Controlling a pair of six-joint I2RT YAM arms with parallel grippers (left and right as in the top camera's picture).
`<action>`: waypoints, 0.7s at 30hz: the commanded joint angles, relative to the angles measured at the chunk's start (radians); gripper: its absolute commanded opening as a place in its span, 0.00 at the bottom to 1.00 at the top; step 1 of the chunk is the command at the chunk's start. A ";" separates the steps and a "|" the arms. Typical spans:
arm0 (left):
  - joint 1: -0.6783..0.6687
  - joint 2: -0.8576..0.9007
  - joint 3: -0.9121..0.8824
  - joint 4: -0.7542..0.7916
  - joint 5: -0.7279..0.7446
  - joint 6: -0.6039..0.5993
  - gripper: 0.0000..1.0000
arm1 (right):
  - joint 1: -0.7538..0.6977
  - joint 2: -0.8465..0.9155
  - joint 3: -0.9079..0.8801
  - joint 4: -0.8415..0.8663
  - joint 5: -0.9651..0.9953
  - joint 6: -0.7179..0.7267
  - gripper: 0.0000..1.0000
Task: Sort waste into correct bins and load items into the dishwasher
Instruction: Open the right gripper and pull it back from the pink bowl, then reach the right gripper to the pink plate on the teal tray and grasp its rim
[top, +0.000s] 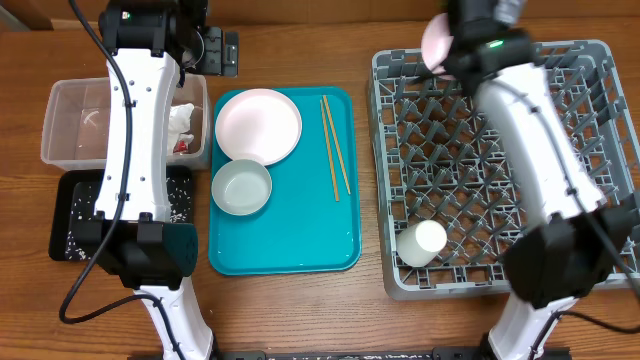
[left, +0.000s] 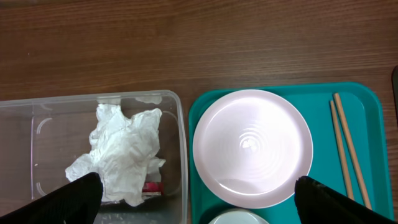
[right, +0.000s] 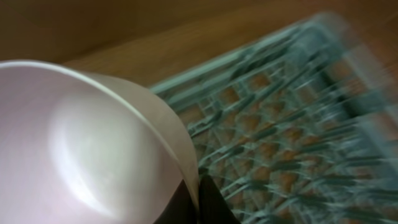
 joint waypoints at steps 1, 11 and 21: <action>-0.002 -0.014 0.021 0.001 -0.009 0.013 1.00 | 0.180 0.034 0.000 -0.001 0.655 0.016 0.04; -0.002 -0.014 0.021 0.001 -0.009 0.013 1.00 | 0.243 0.242 0.000 -0.078 0.856 -0.016 0.04; -0.002 -0.014 0.021 0.001 -0.009 0.013 1.00 | 0.259 0.320 -0.005 -0.130 0.786 -0.015 0.04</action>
